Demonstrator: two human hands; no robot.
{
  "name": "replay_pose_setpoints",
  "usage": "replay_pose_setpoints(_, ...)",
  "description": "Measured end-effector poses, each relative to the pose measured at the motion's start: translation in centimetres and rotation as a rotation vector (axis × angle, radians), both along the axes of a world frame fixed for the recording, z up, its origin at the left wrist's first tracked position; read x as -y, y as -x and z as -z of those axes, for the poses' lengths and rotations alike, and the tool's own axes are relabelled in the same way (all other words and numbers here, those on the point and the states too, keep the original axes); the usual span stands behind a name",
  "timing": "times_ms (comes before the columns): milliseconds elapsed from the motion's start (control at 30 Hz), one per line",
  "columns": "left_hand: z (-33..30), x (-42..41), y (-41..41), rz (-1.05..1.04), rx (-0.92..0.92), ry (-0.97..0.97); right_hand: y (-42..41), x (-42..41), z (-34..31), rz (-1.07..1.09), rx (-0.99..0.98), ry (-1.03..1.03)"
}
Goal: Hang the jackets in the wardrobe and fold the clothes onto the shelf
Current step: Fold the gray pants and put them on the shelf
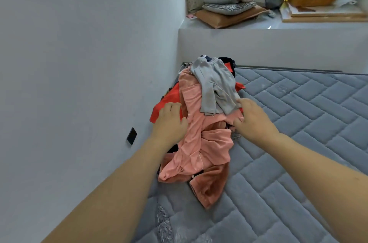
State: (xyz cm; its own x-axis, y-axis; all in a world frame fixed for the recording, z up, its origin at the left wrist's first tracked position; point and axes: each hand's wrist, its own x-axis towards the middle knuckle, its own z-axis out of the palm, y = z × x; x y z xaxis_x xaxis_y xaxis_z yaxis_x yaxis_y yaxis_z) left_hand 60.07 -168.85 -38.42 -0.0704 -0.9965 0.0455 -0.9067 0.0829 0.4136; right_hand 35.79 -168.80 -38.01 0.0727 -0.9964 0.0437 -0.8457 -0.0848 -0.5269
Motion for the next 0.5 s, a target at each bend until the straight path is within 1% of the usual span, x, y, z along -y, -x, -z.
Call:
replay_pose_setpoints(167, 10.2, 9.1, 6.7, 0.004, -0.296, -0.149, 2.9, 6.5, 10.8, 0.036, 0.026, -0.015)
replay_pose_setpoints(233, 13.5, 12.8, 8.5, -0.019, -0.342, -0.164, 3.8, 9.0, 14.3, 0.053, 0.061, -0.018)
replay_pose_setpoints(333, 17.8, 18.4, 10.4, -0.046, -0.377, -0.131, 4.6, 13.4, 18.8, 0.07, 0.132, 0.009)
replay_pose_setpoints(367, 19.7, 20.0, 10.8, -0.026, -0.352, -0.132, 4.7, 15.2, 20.1, 0.06, 0.154, 0.035)
replay_pose_setpoints(400, 22.0, 21.2, 11.2, 0.001, -0.278, -0.139, 4.7, 17.1, 21.3, 0.044, 0.174, 0.062)
replay_pose_setpoints(467, 27.8, 21.1, 11.6, 0.009, -0.062, -0.106, 4.3, 21.0, 24.4, -0.019, 0.183, 0.077)
replay_pose_setpoints(500, 30.7, 19.9, 11.8, -0.024, 0.02, -0.032, 4.1, 22.7, 26.4, -0.054, 0.134, 0.05)
